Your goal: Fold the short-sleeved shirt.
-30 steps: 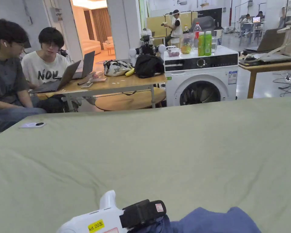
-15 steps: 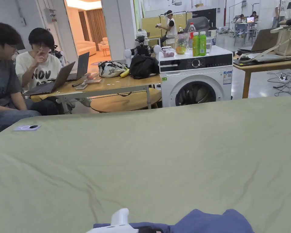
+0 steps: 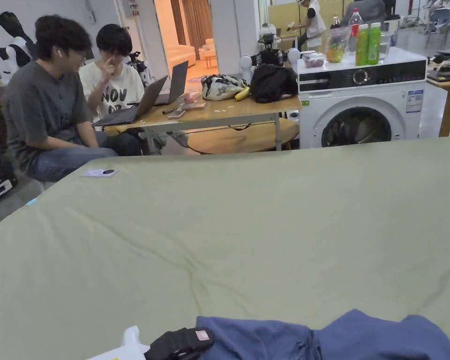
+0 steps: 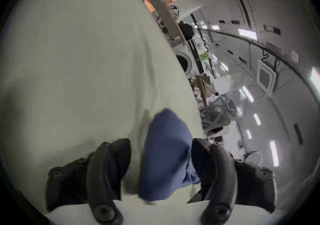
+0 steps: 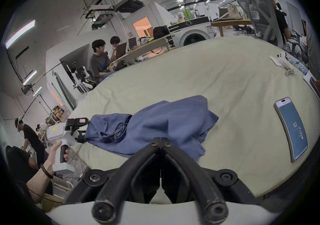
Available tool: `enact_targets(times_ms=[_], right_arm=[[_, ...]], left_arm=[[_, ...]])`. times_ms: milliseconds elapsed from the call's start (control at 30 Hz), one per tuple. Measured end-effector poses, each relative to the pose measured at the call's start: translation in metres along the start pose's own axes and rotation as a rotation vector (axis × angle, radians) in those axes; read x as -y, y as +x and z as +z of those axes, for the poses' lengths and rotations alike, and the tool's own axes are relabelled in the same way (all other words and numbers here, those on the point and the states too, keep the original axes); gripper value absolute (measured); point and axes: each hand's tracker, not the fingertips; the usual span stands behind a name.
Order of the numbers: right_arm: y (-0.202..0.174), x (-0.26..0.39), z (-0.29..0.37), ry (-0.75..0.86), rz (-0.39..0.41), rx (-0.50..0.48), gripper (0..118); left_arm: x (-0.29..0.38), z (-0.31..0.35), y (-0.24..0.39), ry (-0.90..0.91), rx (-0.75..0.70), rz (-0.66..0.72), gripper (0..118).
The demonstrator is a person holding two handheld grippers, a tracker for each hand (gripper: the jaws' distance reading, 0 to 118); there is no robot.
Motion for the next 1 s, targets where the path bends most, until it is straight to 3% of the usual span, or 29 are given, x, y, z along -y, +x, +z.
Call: enact_targets(times_ms=[67,100,300,400,467,567,667,767,800,900,1000], right_arm=[[-0.001,-0.001,0.003,0.002,0.004,0.005,0],[-0.001,-0.001,0.005,0.006,0.004,0.011,0],[0.008,-0.006,0.010,0.024,-0.009,0.018,0],[0.011,-0.007,0.009,0.035,-0.024,0.015,0],[0.012,-0.007,0.009,0.037,-0.029,0.015,0],[0.012,-0.004,0.013,0.045,-0.033,0.023,0],[0.011,0.000,0.020,0.046,-0.043,0.025,0],[0.010,0.006,0.032,0.055,-0.044,0.030,0],[0.011,0.008,0.035,0.057,-0.041,0.032,0],[0.018,0.012,0.038,0.060,-0.040,0.048,0],[0.026,0.013,0.033,0.059,-0.073,0.033,0]], left_arm=[[0.006,-0.018,0.002,-0.017,-0.004,0.026,17],[0.011,-0.021,0.009,0.016,-0.034,0.011,6],[-0.007,0.037,0.064,0.172,-0.048,-0.151,6],[-0.012,0.064,0.124,0.233,-0.140,-0.397,6],[0.002,0.058,0.164,0.172,-0.172,-0.569,6],[0.036,0.011,0.201,0.080,-0.187,-0.682,6],[0.067,-0.068,0.197,-0.077,-0.231,-0.763,6],[0.088,-0.131,0.182,-0.207,-0.277,-0.735,6],[0.091,-0.140,0.181,-0.227,-0.271,-0.738,16],[0.087,-0.130,0.193,-0.233,-0.056,-0.680,70],[0.072,-0.107,0.206,-0.107,-0.059,-0.703,70]])
